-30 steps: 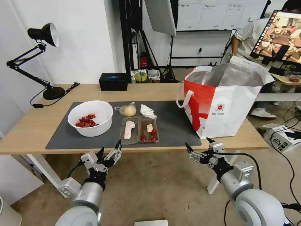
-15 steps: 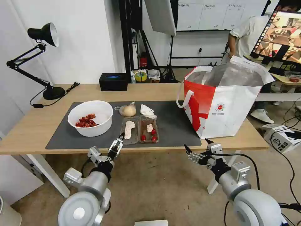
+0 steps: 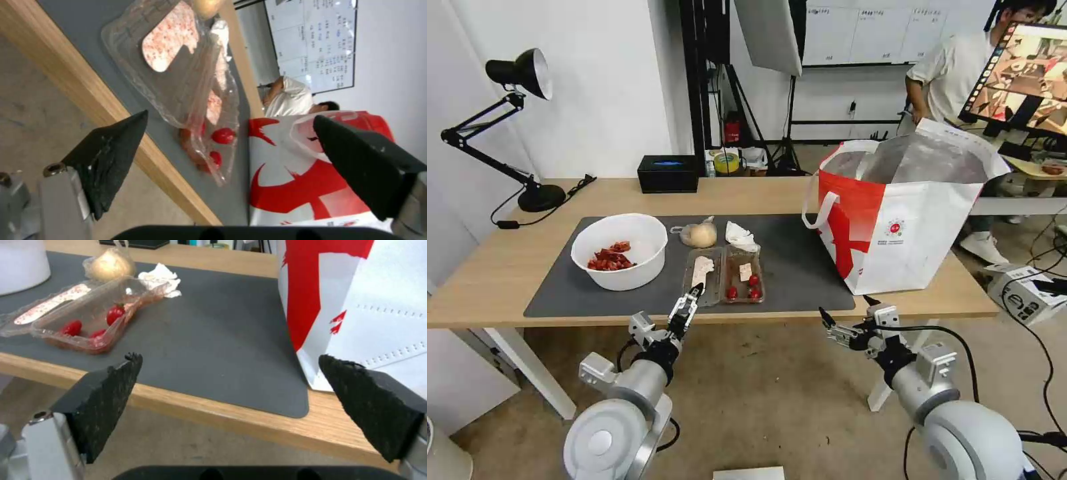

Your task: Pick up the trash from the table and place it into the takeout bag.

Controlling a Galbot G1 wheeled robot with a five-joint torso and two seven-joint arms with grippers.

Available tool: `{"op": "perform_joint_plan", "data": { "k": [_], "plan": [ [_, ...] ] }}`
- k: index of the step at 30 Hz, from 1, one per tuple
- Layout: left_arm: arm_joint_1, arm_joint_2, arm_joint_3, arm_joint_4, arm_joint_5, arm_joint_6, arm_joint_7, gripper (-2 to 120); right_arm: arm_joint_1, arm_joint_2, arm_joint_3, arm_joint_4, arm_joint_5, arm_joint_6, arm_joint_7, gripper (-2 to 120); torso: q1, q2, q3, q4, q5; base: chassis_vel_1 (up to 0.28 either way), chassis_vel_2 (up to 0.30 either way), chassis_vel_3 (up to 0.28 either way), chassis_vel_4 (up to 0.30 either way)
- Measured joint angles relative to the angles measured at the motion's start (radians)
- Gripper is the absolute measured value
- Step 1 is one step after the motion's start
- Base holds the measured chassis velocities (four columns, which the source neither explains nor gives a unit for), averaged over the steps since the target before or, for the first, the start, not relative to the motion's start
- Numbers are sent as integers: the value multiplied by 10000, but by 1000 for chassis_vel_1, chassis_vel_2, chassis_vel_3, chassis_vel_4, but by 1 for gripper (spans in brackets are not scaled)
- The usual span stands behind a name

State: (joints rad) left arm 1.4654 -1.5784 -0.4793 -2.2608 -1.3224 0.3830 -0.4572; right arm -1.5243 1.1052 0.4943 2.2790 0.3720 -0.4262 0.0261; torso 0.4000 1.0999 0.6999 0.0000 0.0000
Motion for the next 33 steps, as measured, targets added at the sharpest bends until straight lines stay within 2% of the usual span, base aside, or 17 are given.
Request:
{"op": "perform_joint_plan", "data": {
  "k": [33],
  "plan": [
    [-1401,141,640,1344,62,72,-599,100,-69,86,102,-126,-76,38,53,100,0,0,1,0,0,0,0,0,0]
  ]
}}
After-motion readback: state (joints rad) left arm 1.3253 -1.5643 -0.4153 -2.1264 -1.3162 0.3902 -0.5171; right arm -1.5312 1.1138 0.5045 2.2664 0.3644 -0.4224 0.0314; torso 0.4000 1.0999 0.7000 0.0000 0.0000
